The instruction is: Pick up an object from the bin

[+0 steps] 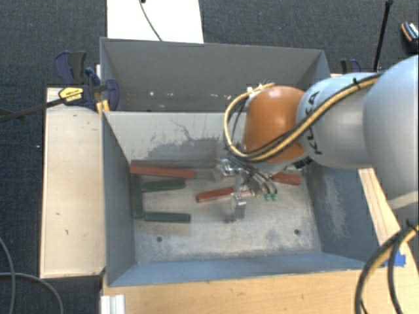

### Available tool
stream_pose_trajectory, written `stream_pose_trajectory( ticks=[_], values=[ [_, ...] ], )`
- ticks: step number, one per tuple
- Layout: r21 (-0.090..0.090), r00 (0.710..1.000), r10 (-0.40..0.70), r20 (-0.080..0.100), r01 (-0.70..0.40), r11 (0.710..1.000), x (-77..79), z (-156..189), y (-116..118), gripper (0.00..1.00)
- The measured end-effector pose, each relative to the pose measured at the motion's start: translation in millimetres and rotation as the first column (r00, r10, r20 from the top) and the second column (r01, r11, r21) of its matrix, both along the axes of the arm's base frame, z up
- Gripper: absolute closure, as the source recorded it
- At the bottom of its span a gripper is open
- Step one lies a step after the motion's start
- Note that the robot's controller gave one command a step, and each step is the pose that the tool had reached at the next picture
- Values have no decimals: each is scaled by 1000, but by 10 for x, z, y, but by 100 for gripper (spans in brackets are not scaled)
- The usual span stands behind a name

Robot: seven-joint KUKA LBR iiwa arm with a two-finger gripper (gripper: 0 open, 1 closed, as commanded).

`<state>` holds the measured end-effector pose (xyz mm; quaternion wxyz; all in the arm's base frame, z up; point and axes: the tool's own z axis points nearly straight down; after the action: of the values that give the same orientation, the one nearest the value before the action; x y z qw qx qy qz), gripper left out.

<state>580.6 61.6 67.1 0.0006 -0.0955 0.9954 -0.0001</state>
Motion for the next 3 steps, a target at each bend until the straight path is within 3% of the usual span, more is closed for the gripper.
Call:
stream_pose_trajectory(
  ticks=[1, 2, 3],
  values=[
    [1, 982, 190, 7, -190, 982, 88, 347, 138, 0],
    [1, 984, 176, -1, -176, 984, -6, 335, 146, 0],
    [1, 987, 161, -3, -161, 987, -73, 16, 100, 0]
  ],
)
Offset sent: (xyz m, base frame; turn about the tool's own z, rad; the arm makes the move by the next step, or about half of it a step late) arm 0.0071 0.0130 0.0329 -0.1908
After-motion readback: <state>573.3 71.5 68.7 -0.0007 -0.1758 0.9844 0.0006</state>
